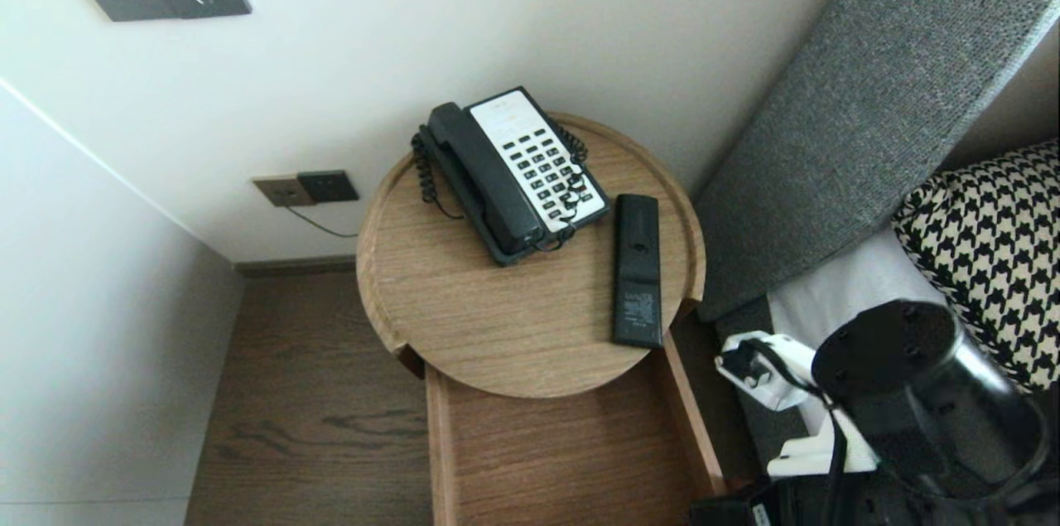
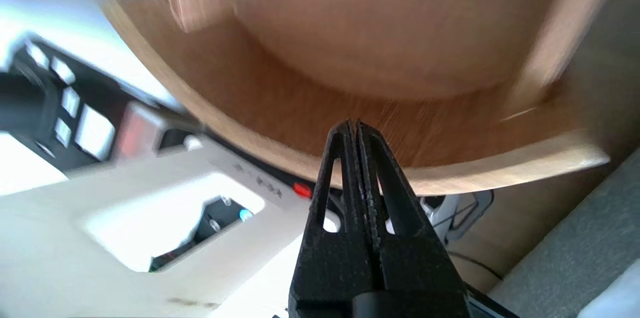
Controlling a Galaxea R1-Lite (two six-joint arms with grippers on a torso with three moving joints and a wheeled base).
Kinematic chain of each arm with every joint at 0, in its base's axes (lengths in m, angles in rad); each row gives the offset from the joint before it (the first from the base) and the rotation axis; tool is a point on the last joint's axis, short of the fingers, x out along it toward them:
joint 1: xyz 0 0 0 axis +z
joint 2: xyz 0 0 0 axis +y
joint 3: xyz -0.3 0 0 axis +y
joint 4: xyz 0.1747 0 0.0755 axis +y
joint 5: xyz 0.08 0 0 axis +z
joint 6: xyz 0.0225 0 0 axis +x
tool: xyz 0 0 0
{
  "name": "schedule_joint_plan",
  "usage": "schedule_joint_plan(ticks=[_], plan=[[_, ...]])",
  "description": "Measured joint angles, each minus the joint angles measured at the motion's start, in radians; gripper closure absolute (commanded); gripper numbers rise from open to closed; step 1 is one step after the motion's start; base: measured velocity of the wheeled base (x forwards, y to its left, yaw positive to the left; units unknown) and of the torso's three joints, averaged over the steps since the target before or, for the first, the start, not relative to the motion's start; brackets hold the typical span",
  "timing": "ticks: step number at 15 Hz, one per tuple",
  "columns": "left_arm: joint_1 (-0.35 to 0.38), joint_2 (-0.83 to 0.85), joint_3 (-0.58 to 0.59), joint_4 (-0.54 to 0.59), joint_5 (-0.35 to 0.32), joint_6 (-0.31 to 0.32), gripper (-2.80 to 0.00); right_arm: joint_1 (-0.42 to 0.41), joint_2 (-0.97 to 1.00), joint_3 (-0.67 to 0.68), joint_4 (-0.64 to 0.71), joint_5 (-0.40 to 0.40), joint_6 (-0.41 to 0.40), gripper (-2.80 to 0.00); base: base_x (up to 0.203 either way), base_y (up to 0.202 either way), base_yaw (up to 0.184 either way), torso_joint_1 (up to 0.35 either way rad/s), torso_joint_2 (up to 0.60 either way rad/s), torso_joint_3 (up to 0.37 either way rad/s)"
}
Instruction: Put the remote controls on the table in the drawer one by one
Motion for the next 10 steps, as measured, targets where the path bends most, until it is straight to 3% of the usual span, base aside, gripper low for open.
schedule_joint_plan(ticks=[5, 10], plan=[[0.0, 0.0, 0.0, 0.0, 0.0, 0.0, 0.0, -0.166, 0.008, -0.224, 0.111, -0.015, -0.011, 0.0, 0.0, 0.0, 0.0, 0.0, 0.0, 0.0], [0.0, 0.0, 0.0, 0.001, 0.0, -0.001, 0.0, -0.207, 0.112, -0.428, 0.189, -0.178, -0.027, 0.0, 0.0, 0.0, 0.0, 0.0, 0.0, 0.0]])
